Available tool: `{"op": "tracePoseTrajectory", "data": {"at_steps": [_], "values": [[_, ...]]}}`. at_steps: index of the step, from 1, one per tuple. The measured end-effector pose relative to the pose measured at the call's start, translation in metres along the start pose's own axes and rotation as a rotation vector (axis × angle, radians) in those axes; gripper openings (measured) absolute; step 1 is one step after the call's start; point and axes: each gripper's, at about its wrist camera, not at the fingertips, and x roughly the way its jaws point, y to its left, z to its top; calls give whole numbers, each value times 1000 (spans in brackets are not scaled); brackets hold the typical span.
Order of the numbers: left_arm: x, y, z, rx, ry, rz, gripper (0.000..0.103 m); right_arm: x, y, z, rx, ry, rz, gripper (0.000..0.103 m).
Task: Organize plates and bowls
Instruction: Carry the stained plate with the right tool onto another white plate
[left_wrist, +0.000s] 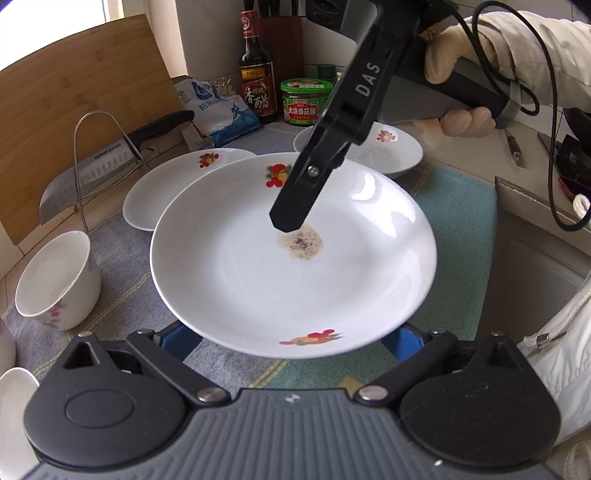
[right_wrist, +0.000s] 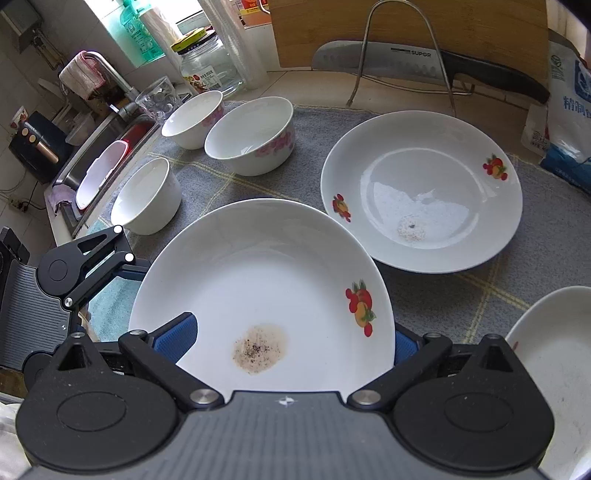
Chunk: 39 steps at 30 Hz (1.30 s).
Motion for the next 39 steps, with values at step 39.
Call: {"op": "tracePoseTrajectory", "data": {"at_steps": [39], "values": [[122, -64, 119, 67, 12, -131, 101, -82, -154, -67, 171, -144, -136, 103]]}}
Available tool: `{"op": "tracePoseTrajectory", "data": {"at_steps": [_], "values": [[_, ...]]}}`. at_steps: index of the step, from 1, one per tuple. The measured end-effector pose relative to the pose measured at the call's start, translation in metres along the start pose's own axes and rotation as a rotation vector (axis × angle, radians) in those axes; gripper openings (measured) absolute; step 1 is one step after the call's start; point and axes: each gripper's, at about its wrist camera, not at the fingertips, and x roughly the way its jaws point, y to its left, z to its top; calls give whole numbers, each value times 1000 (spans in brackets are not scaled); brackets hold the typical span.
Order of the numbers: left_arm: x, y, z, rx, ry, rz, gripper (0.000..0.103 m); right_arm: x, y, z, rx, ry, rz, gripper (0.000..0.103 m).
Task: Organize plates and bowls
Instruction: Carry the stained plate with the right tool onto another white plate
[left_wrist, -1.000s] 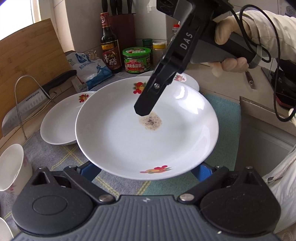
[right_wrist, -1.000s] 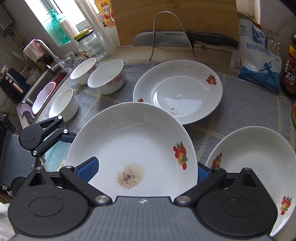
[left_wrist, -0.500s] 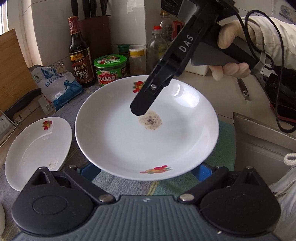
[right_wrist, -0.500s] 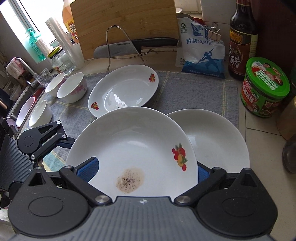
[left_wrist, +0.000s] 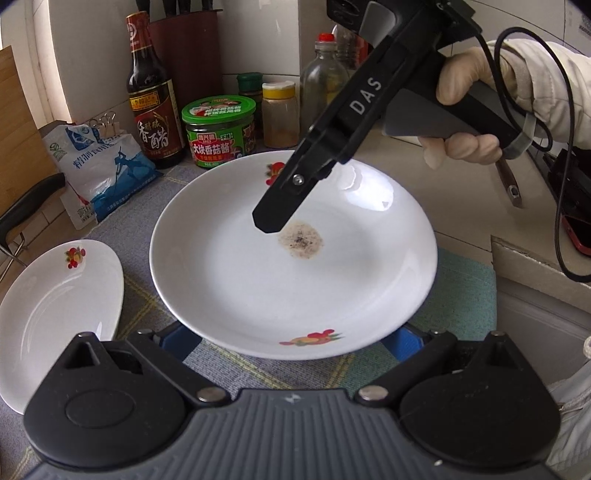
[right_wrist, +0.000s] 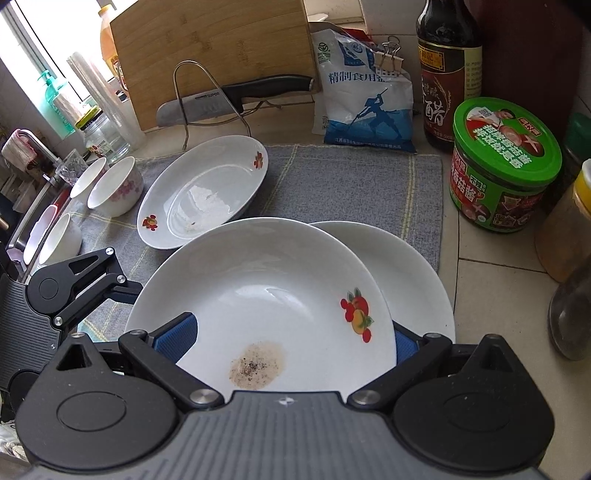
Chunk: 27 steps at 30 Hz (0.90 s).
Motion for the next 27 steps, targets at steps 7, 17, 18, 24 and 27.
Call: {"op": "tracePoseTrajectory", "data": {"at_steps": [7, 17, 18, 24, 27], "values": [[8, 6, 6, -17, 11, -3, 101, 8, -11, 3, 15, 0, 4, 103], [18, 13, 14, -8, 41, -12, 101, 16, -25, 4, 33, 5, 0, 103], [20, 13, 15, -9, 44, -15, 101, 16, -26, 4, 34, 5, 0, 103], [25, 14, 14, -2, 61, -32, 101, 15, -29, 1, 42, 9, 4, 103], [27, 14, 13, 9, 68, -40, 101, 14, -30, -2, 48, 10, 1, 103]]}}
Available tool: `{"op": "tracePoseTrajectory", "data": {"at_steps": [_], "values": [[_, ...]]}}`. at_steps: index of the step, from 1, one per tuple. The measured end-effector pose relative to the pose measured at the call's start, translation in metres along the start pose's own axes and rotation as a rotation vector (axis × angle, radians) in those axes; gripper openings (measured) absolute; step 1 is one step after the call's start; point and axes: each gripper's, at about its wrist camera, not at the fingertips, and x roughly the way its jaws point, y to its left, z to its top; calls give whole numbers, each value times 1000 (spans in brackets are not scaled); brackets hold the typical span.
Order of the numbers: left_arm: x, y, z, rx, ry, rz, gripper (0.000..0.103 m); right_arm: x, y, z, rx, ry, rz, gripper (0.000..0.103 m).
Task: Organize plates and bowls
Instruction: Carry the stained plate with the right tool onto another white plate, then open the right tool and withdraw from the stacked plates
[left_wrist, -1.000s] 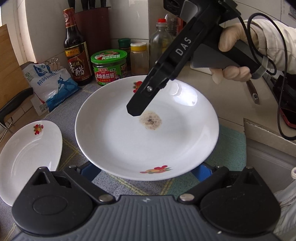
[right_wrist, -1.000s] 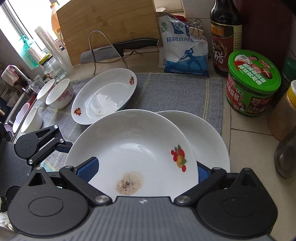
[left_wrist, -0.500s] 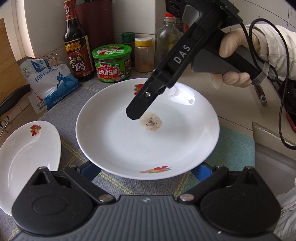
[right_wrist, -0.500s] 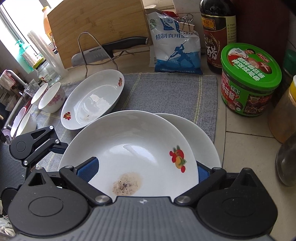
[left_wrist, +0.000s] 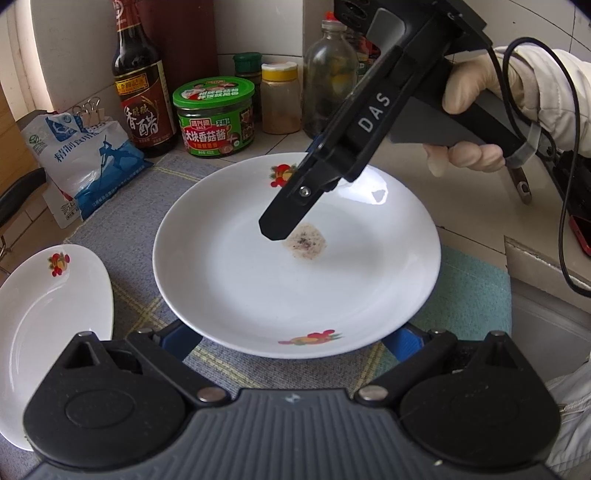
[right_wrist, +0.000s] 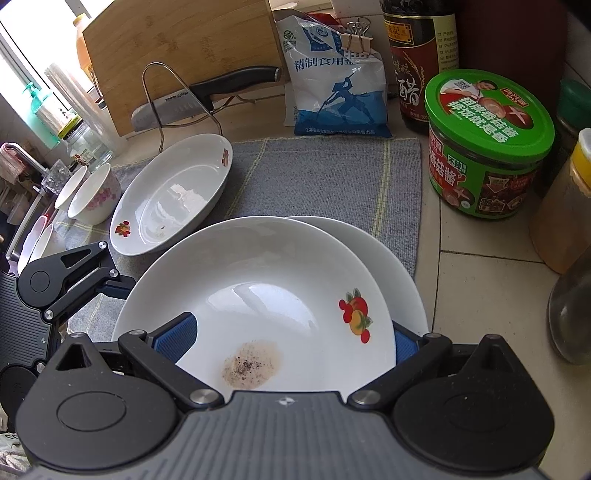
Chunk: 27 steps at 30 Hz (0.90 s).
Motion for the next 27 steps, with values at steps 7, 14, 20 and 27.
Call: {"op": "tracePoseTrajectory", "data": {"at_steps": [7, 14, 20, 27], "values": [[1, 3, 0, 20, -1, 17, 101, -8, -5, -6, 27, -8, -12, 103], [3, 5, 1, 12, -2, 5, 101, -17, -3, -9, 38, -22, -39, 103], [1, 4, 1, 7, -11, 8, 101, -24, 0, -13, 42, -27, -65, 103], [0, 2, -2, -8, -12, 30, 101, -28, 6, -18, 45, -24, -102, 103]]}}
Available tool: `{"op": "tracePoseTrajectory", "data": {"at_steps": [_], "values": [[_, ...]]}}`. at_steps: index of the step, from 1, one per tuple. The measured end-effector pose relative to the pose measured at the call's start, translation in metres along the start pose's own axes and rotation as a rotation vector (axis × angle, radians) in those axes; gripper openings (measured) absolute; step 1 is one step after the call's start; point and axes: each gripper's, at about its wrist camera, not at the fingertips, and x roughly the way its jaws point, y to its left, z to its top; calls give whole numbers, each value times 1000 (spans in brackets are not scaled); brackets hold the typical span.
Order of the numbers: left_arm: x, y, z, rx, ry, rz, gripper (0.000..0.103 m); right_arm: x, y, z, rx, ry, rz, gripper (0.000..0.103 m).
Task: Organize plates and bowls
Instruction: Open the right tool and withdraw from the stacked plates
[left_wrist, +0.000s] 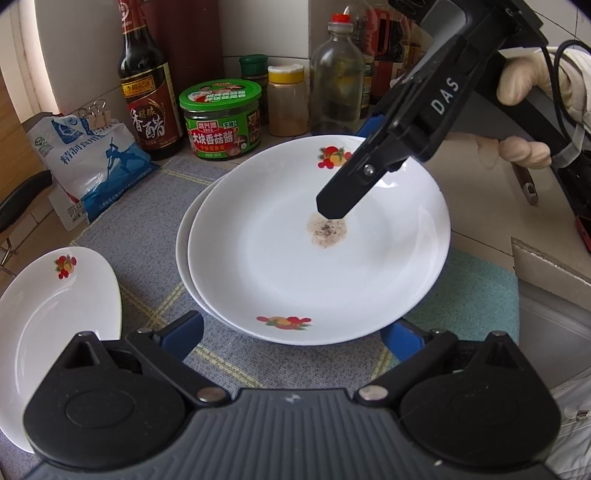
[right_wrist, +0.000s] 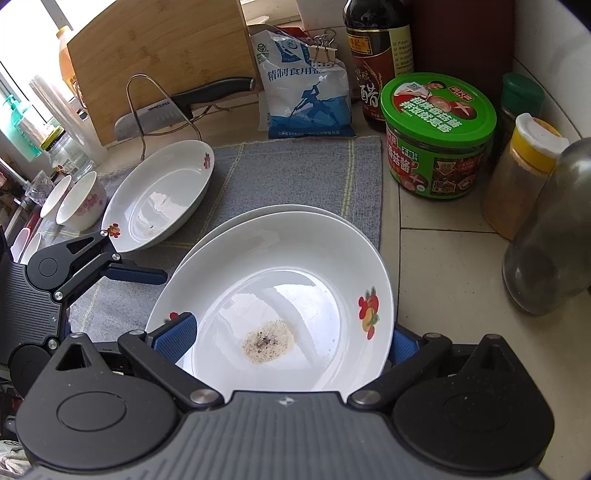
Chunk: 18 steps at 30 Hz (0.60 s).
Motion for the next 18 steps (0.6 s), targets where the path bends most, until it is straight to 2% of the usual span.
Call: {"op": "tracePoseTrajectory", "data": {"at_steps": [8, 18], "values": [[-9, -3, -5, -28, -16, 34, 101, -4, 6, -8, -1, -2, -41, 103], [-41, -7, -23, -114, -53, 107, 101, -5, 6, -21, 11, -9, -66, 103]]}}
